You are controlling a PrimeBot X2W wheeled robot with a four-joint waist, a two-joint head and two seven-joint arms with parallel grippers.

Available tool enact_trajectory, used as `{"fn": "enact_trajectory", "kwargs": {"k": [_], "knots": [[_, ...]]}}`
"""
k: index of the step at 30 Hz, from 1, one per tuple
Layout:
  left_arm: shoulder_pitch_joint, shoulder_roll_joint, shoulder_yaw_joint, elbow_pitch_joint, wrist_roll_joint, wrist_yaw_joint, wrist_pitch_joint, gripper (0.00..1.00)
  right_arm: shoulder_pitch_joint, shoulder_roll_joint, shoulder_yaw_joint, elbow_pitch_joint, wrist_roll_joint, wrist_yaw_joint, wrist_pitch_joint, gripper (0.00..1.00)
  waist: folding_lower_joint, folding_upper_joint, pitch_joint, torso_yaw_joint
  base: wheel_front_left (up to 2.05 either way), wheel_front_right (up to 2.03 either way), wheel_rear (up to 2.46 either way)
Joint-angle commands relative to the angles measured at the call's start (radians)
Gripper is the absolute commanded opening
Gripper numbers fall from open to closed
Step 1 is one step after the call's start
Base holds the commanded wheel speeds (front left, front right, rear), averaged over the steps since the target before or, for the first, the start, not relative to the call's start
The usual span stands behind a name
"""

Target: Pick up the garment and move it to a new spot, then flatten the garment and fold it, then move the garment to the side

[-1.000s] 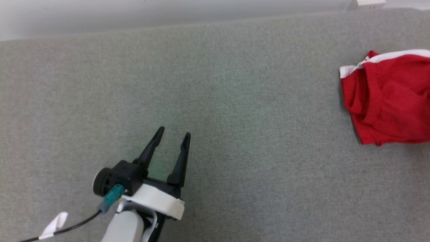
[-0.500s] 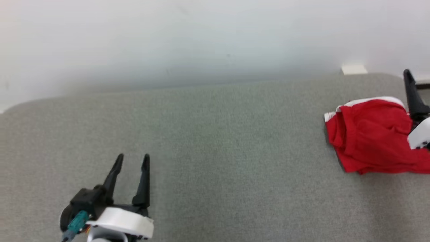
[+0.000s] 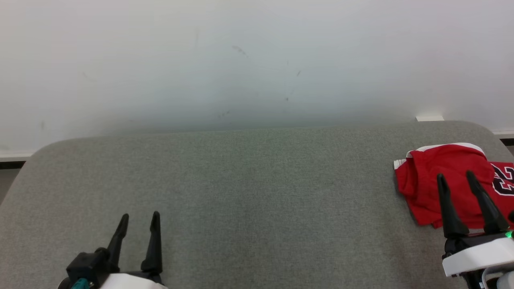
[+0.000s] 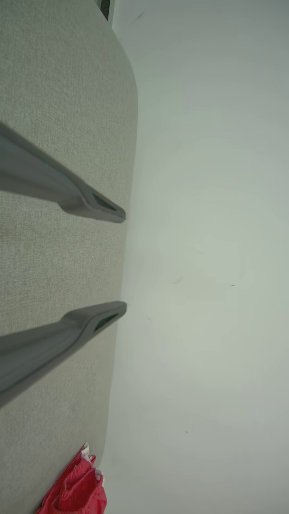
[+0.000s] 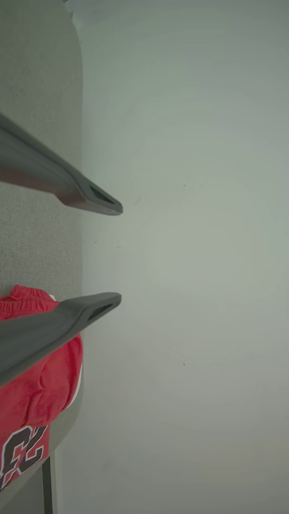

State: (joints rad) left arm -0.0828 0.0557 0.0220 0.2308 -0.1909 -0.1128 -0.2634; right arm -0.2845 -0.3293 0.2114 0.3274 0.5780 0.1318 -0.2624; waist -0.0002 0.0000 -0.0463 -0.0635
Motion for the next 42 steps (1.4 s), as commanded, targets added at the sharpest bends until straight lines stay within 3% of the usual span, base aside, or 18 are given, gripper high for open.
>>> {"fn": "enact_trajectory", "kwargs": {"k": [1,9,15,27,42], "knots": [[0.016,0.002,0.004,0.002,0.010,0.001,-0.001,1.00,0.042,0.016,-0.030,-0.035,-0.026,-0.003,-0.002,1.00,0.0002,0.0000,0.000,0.003,0.00,0.00,0.00],[0.035,-0.002,-0.016,0.020,0.038,-0.002,-0.001,1.00,0.239,0.170,-0.114,-0.164,-0.148,-0.002,-0.002,1.00,0.0002,0.0000,0.003,0.007,0.00,0.00,0.00],[0.051,-0.003,-0.040,0.035,0.038,0.002,-0.001,1.00,0.284,0.220,-0.119,-0.176,-0.199,-0.002,-0.002,1.00,0.0002,0.0000,0.000,0.002,0.00,0.00,0.00],[0.039,-0.003,-0.055,0.062,0.047,0.029,-0.001,1.00,0.264,0.254,-0.118,-0.128,-0.197,-0.002,-0.002,1.00,0.0002,0.0000,0.001,0.000,0.00,0.00,0.00],[0.037,-0.003,-0.066,0.066,0.028,0.028,-0.001,1.00,0.252,0.266,-0.099,-0.102,-0.201,-0.002,-0.002,1.00,0.0002,0.0000,-0.005,-0.006,0.00,0.00,0.00]]}}
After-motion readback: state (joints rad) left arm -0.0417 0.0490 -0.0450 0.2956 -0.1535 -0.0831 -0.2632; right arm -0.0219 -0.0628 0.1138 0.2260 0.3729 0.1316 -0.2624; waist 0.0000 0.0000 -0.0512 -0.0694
